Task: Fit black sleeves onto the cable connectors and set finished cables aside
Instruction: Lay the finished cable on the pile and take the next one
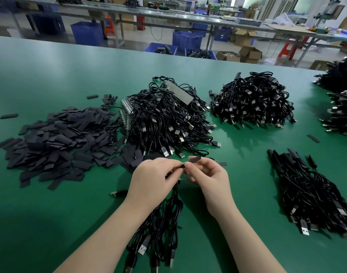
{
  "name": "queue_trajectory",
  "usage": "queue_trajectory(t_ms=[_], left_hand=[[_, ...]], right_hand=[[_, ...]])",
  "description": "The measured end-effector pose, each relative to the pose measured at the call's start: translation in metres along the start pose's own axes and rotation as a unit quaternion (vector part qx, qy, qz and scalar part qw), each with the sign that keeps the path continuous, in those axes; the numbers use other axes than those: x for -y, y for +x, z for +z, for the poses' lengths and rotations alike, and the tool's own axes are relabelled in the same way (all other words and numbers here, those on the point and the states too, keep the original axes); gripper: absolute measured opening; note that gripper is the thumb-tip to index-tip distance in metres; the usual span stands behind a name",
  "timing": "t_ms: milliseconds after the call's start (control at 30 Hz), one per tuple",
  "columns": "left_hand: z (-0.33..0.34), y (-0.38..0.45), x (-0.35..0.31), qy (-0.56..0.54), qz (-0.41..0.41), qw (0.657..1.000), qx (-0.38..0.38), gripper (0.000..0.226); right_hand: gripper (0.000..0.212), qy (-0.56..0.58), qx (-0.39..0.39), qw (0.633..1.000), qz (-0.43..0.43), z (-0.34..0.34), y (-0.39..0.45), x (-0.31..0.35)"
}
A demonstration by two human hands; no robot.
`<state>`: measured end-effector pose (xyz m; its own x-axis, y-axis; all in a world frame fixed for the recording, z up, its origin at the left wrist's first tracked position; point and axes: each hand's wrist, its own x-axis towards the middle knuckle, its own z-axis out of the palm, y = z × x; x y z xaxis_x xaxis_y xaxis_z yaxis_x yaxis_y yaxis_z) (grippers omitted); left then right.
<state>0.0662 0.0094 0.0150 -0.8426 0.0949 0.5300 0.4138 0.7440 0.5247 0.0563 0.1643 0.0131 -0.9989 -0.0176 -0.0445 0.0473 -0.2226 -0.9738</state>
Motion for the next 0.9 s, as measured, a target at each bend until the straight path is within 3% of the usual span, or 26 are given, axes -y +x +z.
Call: queue_trajectory(t_ms=[567, 700, 767, 900], left_hand=[[0.0009, -0.0003, 0.0, 0.007, 0.019, 1.0, -0.022, 0.023], [0.0005, 0.0011, -0.001, -0.01, 0.028, 1.0, 0.008, 0.022], [0.0008, 0.0007, -0.0027, -0.022, 0.019, 1.0, -0.005, 0.02], [0.0021, -0.0012, -0.0035, -0.064, -0.031, 0.996, -0.045, 0.02]], right_hand=[[0.008, -0.016, -0.003, 1.0, -0.016, 0.0029, -0.0027, -0.0007], [0.009, -0.023, -0.01, 0.999, -0.027, 0.0031, -0.0028, -0.0007], [0.017, -0.027, -0.013, 0.999, -0.04, 0.0039, -0.0041, -0.0002], [0.055, -0.093, -0.029, 0.989, -0.11, 0.0068, -0.0074, -0.0013]])
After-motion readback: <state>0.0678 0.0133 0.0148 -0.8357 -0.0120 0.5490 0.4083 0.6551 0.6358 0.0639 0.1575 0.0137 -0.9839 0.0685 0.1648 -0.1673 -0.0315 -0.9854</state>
